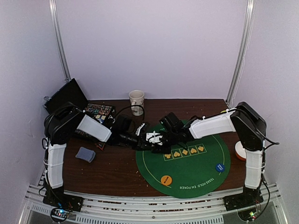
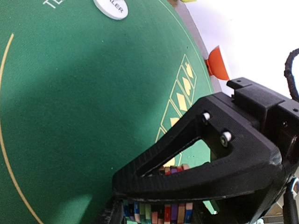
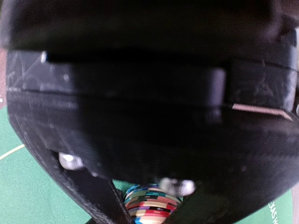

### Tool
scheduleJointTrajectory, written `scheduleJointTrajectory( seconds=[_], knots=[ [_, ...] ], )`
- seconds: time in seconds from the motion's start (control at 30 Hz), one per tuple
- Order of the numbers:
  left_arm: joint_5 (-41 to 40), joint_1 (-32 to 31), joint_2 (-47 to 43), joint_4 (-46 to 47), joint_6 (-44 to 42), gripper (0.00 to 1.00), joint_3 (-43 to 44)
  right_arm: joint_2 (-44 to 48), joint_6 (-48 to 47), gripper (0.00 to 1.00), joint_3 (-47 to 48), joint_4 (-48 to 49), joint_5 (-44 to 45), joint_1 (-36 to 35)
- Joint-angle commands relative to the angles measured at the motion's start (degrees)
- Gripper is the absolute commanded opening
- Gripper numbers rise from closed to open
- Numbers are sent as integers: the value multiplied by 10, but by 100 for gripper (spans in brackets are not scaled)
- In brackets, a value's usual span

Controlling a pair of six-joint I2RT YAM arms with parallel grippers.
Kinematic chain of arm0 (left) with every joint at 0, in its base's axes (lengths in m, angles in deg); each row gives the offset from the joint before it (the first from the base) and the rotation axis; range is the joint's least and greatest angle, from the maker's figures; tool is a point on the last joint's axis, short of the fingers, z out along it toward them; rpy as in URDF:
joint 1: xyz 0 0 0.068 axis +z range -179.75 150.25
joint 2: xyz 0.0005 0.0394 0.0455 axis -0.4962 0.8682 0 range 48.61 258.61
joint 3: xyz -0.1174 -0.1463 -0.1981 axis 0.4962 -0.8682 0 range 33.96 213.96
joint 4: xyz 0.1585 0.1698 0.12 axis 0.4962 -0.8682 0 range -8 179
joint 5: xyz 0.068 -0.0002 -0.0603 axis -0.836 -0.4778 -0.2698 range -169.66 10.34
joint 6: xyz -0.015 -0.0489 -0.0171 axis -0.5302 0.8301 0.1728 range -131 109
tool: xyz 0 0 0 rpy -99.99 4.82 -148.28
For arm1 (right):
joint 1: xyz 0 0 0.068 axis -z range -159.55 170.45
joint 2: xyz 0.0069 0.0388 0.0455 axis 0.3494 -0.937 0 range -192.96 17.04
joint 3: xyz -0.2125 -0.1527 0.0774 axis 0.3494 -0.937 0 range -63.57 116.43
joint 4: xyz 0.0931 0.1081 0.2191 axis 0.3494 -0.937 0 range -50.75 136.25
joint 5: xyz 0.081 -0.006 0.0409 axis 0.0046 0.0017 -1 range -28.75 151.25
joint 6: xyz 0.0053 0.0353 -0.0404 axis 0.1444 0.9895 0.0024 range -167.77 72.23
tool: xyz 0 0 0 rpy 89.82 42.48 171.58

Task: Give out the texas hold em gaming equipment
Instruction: Pass from the left arm to the right

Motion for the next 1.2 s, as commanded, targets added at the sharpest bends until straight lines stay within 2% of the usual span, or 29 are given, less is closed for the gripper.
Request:
scheduleJointTrajectory(
  seconds=[0.0, 0.1, 0.23, 0.37, 0.57, 0.97, 1.03, 1.17],
  knots=[
    [-24, 23, 16, -20, -2, 15, -10, -7, 24, 28, 30, -75, 14, -3],
    [-27, 28, 16, -21, -3, 21, -11, -8, 41, 21, 35, -85, 8, -4],
    [-22, 33, 17, -20, -6, 33, -11, -19, 69, 6, 61, -121, 8, -3],
    [-11, 40, 16, -11, -9, 42, -9, -33, 106, 1, 90, -165, 9, -3],
    [-4, 46, 22, -10, -17, 51, 2, -38, 132, 0, 84, -182, 35, -5],
    [18, 51, 8, 23, -14, 62, -9, -53, 134, 0, 111, -220, 54, -11],
    [10, 56, 4, 15, -16, 70, -13, -55, 136, 0, 111, -220, 49, -11],
    [-18, 63, -10, -14, -36, 78, -23, -65, 137, 0, 116, -221, 45, -11]
  ],
)
